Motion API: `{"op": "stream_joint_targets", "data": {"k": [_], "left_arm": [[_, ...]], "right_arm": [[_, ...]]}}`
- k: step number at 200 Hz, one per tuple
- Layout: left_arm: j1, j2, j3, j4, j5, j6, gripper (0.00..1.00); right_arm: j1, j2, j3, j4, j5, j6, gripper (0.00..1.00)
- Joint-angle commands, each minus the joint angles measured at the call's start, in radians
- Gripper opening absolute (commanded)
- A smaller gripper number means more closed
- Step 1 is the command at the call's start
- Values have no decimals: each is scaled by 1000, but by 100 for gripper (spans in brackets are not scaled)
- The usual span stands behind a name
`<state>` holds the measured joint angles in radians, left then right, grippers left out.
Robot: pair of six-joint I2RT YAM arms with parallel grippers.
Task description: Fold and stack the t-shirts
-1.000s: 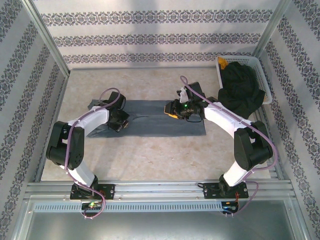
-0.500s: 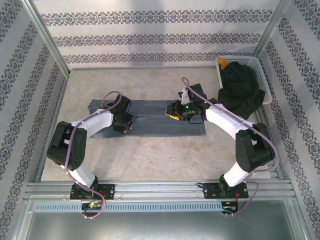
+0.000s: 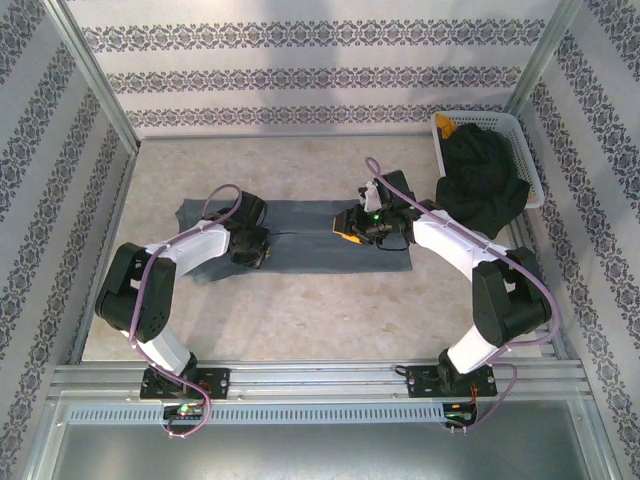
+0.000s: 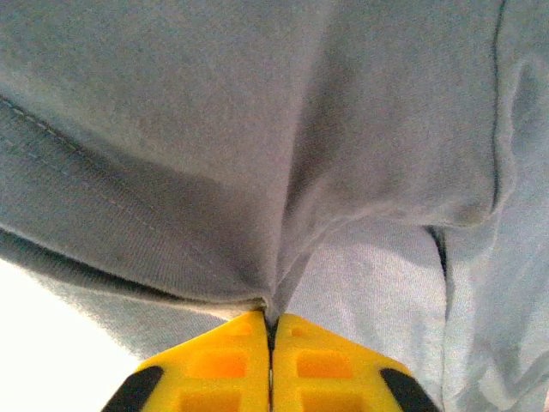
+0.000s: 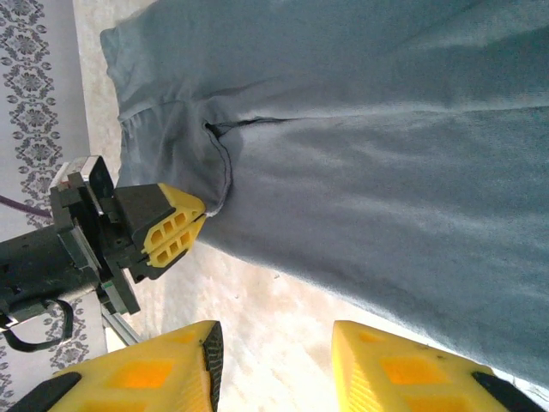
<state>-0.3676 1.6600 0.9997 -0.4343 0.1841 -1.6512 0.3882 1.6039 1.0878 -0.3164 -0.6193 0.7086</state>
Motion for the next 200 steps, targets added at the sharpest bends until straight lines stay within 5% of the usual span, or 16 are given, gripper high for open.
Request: {"op": "stream_joint_targets", "data": {"k": [1,21,66,119,200], "left_arm": [[-13,-50,-23,24,2,30,34],[-3,-96,26,-115,-49,210,44],[156,-321,-148,-279,-151,437,36],[418,-366,-307,-168,-89,626,29],[493,-270,-335,-47,-74,735,30]], "right_arm": [[-8,-21,-11,13,-21,-1,40],[-4,-21,-8,11,-19,-10,40],[60,-8,18,-18,-18,-71,40],[128,40,48,-6,-45,-67,40],[140,43,43,-16,-43,-66,40]]}}
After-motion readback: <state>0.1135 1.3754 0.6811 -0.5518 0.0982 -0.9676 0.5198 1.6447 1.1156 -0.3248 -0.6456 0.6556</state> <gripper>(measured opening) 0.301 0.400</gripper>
